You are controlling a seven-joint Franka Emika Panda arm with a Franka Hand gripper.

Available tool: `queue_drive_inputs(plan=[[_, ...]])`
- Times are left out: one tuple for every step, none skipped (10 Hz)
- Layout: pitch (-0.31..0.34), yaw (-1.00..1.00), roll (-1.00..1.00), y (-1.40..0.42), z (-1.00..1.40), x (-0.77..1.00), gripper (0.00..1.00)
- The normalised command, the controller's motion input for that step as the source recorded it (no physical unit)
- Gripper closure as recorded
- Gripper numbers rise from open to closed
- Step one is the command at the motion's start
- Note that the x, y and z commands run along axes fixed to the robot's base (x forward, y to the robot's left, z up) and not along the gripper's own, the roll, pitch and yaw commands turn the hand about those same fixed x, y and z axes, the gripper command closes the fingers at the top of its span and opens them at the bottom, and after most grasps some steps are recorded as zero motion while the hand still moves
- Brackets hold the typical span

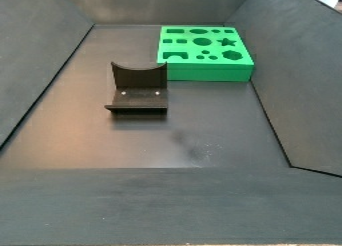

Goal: Pick up the 3 prong object. Move up. Rotate the 3 prong object. Place the 3 prong object on the fixture. Regrasp the 3 prong object. Move to above the board. Insert the 3 prong object.
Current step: Insert the 3 prong object.

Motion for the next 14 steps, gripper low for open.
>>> queue_drive_inputs(plan=[[0.000, -0.69, 0.00, 0.36, -0.44, -0.04, 1.00], [-0.003, -0.58, 0.00, 0.43, -0.43, -0.07, 1.00], [-0.031, -0.43, -0.07, 0.50, -0.44, -0.11, 1.00], [-0.043, -0.45, 0.00, 0.52, -0.55, -0.22, 1.00], [-0.053, -0.50, 0.00, 0.50, -0.59, -0.27, 1.00], [-0.021, -0.59, 0.00, 0.44, -0.67, -0.34, 1.00], [-0.014, -0.64, 0.01, 0.39, -0.67, -0.34, 1.00], [-0.104, -0.63, 0.02, 0.35, -0.48, -0.46, 1.00], [-0.156, -0.63, 0.00, 0.31, -0.39, -0.40, 1.00], [-0.353, -0.41, -0.25, 0.28, -0.25, -0.25, 1.00], [-0.397, -0.27, -0.34, 0.36, -0.11, -0.18, 1.00], [-0.419, -0.25, -0.39, 0.35, -0.02, -0.13, 1.00], [-0.386, -0.23, -0.38, 0.36, -0.07, -0.17, 1.00], [-0.229, -0.32, -0.30, 0.39, -0.17, 0.00, 1.00]])
